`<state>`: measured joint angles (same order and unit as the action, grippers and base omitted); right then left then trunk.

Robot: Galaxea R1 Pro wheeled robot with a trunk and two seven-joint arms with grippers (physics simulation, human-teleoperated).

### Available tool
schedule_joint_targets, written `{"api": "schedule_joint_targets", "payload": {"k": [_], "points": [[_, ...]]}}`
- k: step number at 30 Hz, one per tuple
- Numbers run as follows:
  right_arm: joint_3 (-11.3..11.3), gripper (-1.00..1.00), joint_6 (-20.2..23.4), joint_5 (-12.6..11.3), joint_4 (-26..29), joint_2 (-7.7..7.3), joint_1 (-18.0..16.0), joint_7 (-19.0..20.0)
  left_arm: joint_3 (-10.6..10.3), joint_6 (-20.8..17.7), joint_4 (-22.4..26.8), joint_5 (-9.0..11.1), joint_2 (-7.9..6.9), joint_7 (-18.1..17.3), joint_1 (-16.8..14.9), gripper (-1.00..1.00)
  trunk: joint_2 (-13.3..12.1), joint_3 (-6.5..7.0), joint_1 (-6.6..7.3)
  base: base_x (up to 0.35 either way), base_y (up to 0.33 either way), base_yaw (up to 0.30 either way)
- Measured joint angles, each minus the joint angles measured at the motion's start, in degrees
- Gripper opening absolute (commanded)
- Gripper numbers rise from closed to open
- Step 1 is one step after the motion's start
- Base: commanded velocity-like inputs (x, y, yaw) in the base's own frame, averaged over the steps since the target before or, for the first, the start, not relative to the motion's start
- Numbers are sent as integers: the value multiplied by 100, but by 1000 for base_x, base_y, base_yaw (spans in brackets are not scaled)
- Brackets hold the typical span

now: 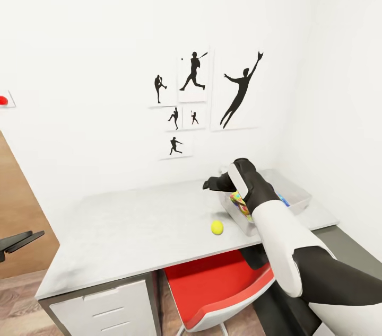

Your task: Put all the toys in the child's room - the three board games (two on the bed and one on the table), the two jigsaw puzzles on the table, and the tennis ball on the table - inside the toy box on the table in the child's room.

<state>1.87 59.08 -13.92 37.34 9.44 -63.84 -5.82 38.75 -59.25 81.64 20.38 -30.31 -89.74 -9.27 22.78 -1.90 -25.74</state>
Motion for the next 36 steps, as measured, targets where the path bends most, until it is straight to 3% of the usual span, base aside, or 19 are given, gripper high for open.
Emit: {"api": "schedule_joint_targets", "payload": {"k": [9,25,31,36], "points": [[9,100,-34,52,9,-13,2,-25,0,0,0,0,0,0,0,100,0,-16,0,0,0,0],[-7,100,-104,43,-31,-51,8,-30,37,0,-5,12,-8,0,0,100,0,-158,0,0,0,0],[-3,100,-99,30,-37,-45,8,-31,412,0,-8,66,-9,0,9,100,0,-214,0,0,0,0],[17,100,-98,26,-36,-33,14,-28,646,-7,25,381,-16,0,114,100,0,-262,0,0,0,0]]}}
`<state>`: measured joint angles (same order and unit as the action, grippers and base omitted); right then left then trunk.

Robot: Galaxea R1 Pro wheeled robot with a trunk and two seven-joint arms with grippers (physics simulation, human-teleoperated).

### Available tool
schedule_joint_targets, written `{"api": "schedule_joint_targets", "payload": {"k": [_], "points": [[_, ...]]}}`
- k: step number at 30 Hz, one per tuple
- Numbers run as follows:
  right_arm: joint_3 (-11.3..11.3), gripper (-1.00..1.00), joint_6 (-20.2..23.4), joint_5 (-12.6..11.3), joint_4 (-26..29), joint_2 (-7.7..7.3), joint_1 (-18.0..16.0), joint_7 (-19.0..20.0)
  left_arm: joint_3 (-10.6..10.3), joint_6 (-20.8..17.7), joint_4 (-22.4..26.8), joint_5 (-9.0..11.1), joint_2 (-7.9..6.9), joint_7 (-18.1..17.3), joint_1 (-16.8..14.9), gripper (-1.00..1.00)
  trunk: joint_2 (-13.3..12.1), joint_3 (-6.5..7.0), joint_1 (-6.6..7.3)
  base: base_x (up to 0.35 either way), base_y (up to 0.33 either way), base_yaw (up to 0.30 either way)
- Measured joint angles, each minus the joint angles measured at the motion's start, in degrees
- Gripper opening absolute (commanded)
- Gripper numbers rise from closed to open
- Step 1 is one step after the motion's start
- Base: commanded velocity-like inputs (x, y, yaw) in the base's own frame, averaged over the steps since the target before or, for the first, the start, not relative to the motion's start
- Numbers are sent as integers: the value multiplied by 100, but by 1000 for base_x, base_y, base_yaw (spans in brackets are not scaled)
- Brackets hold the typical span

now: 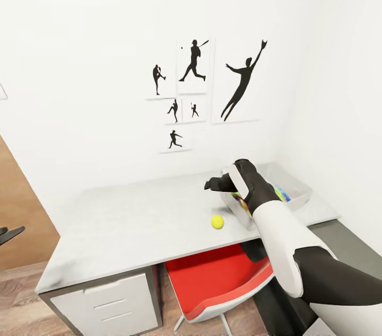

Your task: Put all the toys in the child's room - the three board games (two on the bed and one on the table), the two jigsaw puzzles on the table, and the tennis ball on the table - inside the toy box on the table in the child's room.

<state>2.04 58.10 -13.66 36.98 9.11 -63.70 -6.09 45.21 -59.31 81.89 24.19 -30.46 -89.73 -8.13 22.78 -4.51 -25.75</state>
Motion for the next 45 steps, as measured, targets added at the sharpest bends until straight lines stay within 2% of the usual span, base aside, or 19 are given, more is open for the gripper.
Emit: {"api": "schedule_joint_targets", "payload": {"k": [4,6,8,10,12,13,14,15,17,19,20,21,23,24,26,29,31,36,45], "points": [[16,100,-4,14,0,21,7,1,55,-7,50,415,-76,0,20,100,0,-38,0,0,0,0],[16,100,-6,0,-1,22,9,1,16,-7,78,598,-240,-1,-30,100,0,-56,0,0,0,0],[16,100,-4,-11,-1,22,11,1,-136,-8,94,733,-424,-1,-84,100,0,-75,0,0,0,0],[20,100,-2,-19,2,27,11,1,-422,-8,104,834,-557,-1,-172,100,0,-94,0,0,0,0],[23,100,0,-25,2,28,11,1,-980,-8,111,908,-626,-2,-471,100,-1,-113,-1,0,0,0],[23,100,0,-27,3,29,12,1,-1161,-8,112,917,-632,-2,-578,100,-1,-122,-1,0,0,0],[24,100,0,-31,1,30,11,1,-1504,-8,110,925,-638,-3,-795,100,-1,-132,-1,0,0,0],[24,100,0,-33,2,30,12,1,-1691,-8,108,926,-641,-3,-917,100,-1,-141,-1,0,0,0],[25,100,2,-39,5,31,12,1,-2353,-8,90,916,-638,-4,-1438,100,-1,-160,-1,0,0,0],[27,100,6,-43,5,33,12,1,-2838,-8,65,906,-599,-5,-1892,100,-1,-178,-1,0,0,0],[28,100,6,-45,6,34,12,1,-3003,-8,58,903,-569,-5,-2049,100,-1,-188,-1,0,0,0],[30,100,6,-45,6,36,12,1,-3273,-8,31,898,-490,141,-2322,100,-1,-197,-1,0,0,0],[32,100,3,-47,6,38,12,1,-3602,-8,-34,892,-339,522,-2707,100,-1,-216,-1,0,0,0],[32,100,3,-47,6,39,12,1,-3692,-8,-56,891,-280,661,-2829,100,-1,-226,-1,0,0,0],[27,100,1,-51,1,39,12,1,-3943,-12,-132,885,-1,1109,-3194,100,-1,-245,-1,0,0,0],[21,100,4,-55,-1,40,12,1,-4100,-19,-170,879,305,1374,-3418,100,0,-273,-1,0,0,0],[25,100,6,-55,-2,40,12,1,-4142,-21,-168,871,396,1440,-3466,100,0,-292,0,0,0,0],[25,100,10,-50,-2,40,12,1,-4197,-22,-166,861,464,1502,-3500,100,0,-339,0,0,0,0],[-11,100,13,-36,-2,9,11,1,-4168,-23,-170,834,450,1520,-3465,100,1,-424,0,0,0,0]]}}
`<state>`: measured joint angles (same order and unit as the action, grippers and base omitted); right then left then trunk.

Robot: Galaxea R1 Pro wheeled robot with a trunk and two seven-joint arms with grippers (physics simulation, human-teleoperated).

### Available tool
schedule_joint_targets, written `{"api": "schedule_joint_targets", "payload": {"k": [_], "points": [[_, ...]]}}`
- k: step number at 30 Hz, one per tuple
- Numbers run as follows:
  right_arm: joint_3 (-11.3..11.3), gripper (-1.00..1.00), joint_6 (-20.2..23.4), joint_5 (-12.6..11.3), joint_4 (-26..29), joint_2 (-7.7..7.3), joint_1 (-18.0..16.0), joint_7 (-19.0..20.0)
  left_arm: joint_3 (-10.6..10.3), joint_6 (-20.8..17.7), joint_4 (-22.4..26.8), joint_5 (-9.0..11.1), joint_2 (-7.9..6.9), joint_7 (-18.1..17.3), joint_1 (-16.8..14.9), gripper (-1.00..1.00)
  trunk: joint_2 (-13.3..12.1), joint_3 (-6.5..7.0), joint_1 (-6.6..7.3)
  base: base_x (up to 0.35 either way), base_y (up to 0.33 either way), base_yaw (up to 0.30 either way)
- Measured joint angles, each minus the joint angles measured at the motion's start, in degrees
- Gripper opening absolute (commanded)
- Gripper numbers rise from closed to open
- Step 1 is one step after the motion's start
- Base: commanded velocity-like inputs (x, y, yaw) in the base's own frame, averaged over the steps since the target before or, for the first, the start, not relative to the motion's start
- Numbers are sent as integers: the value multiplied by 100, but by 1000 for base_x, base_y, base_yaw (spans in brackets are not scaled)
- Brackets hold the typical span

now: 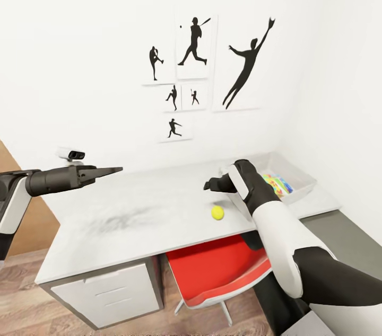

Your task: Put all the toys in the child's room - the three board games (two on the bed and one on the table), the two jigsaw puzzles on the table, and the tennis ball on the table - inside the toy box on the table in the child's room.

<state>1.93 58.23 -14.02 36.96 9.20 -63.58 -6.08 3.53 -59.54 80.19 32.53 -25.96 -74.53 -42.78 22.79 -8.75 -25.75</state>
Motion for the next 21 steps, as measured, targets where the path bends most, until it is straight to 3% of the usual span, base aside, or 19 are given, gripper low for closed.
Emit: {"api": "schedule_joint_targets", "payload": {"k": [21], "points": [[-16,100,-30,66,0,-48,0,-9,35,-1,-34,-8,-13,16,11,100,0,-198,0,55,9,0]]}}
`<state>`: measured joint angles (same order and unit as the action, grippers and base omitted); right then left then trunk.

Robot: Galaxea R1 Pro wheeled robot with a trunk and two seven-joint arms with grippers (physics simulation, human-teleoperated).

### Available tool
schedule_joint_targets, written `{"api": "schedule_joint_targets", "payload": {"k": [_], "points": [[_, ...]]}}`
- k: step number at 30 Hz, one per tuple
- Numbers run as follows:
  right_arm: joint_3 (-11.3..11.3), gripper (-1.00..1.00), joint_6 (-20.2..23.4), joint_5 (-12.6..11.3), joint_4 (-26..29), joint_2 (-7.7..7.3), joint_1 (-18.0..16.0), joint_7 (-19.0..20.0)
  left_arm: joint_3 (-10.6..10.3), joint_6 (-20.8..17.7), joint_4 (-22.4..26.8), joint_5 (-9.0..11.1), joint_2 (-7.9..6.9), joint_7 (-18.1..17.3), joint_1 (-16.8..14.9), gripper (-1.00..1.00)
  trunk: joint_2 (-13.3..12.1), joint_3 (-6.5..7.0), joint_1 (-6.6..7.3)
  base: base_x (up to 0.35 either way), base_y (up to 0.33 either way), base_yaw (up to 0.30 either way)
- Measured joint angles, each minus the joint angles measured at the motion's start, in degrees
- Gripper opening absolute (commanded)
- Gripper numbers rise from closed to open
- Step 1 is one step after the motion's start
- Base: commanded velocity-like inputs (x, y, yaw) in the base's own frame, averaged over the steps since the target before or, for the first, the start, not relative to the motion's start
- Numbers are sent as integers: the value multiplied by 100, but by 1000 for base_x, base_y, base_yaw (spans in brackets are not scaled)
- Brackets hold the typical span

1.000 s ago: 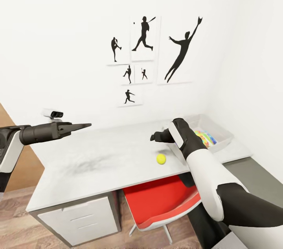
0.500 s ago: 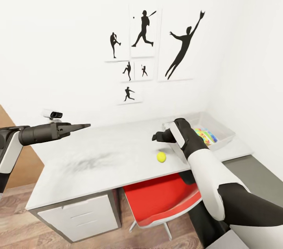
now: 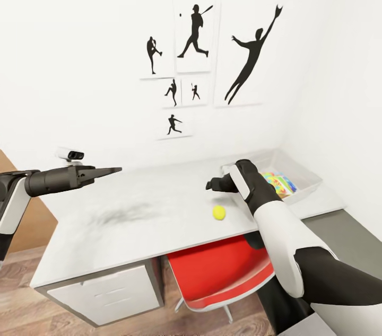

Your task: Put all the toys in the child's room - the three board games (two on the bed and one on the table), the two jigsaw puzzles on the table, and the tennis ball on the table - inside the toy box on the table in the child's room.

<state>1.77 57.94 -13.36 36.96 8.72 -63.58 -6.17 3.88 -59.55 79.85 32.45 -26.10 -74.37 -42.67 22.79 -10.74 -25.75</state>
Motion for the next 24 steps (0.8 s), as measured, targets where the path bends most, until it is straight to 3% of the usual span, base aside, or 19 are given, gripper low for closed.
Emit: {"api": "schedule_joint_targets", "payload": {"k": [12,24], "points": [[1,100,-39,0,-33,0,0,0,14,0,-4,0,-7,0,-4,100,0,-113,0,7,73,0],[-2,100,-152,0,-549,-6,-8,-1,17,0,-4,-4,-16,0,-3,100,0,-226,-1,0,17,0]]}}
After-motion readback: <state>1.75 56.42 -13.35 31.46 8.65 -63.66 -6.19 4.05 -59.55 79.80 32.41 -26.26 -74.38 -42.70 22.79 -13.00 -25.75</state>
